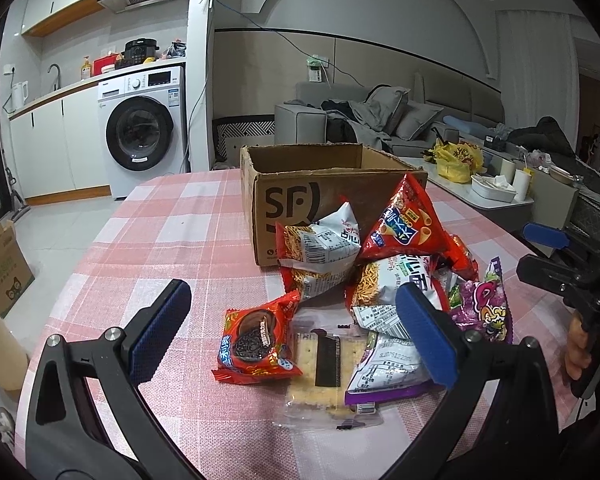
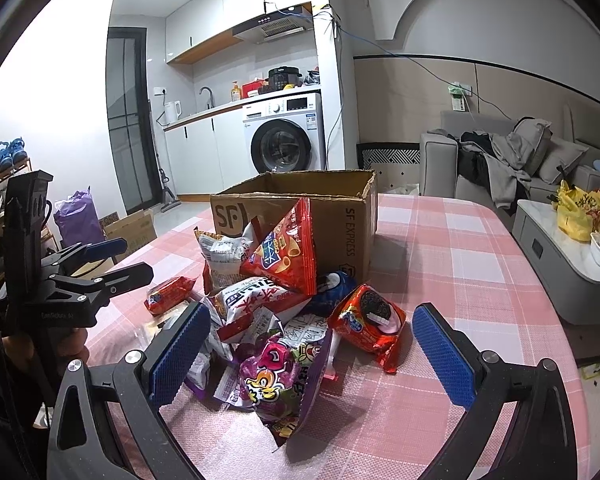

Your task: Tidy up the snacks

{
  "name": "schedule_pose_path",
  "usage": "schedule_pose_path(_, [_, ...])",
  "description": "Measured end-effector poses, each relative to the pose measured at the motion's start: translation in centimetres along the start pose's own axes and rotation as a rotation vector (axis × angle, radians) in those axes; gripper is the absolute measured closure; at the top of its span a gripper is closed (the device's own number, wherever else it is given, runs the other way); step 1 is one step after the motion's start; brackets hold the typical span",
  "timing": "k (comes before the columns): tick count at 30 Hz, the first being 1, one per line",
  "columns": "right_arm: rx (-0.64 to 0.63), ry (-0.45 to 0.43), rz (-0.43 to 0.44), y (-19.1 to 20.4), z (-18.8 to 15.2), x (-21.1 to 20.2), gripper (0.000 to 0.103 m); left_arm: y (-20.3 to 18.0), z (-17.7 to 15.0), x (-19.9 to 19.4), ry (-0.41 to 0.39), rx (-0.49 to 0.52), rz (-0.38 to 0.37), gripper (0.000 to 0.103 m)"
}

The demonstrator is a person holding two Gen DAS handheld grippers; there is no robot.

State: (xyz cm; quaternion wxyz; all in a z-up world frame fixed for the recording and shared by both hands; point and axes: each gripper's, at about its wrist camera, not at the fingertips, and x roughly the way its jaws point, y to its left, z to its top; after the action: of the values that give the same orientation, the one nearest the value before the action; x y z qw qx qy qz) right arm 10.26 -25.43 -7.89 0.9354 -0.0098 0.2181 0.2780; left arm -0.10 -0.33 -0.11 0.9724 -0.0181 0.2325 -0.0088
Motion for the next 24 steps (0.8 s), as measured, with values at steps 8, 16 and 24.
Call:
schedule_pose_path(8, [0.001, 0.022, -0.008, -0.3, 0.1, 0.5, 0.0, 0.1, 0.0, 0.3, 0.008, -0.001, 0.01, 0.001])
schedule_pose_path(16, [-0.006, 0.046, -0.02, -0.2, 0.1, 1.0, 0.0, 0.2, 0.1, 0.6, 0.021, -0.007, 0.027, 0.001])
schedule_pose_path(24, [-0.013, 0.107, -0.022, 0.0, 0.0, 2.1, 0.0, 0.2, 0.0, 1.2, 0.049, -0.01, 0.004, 0.001])
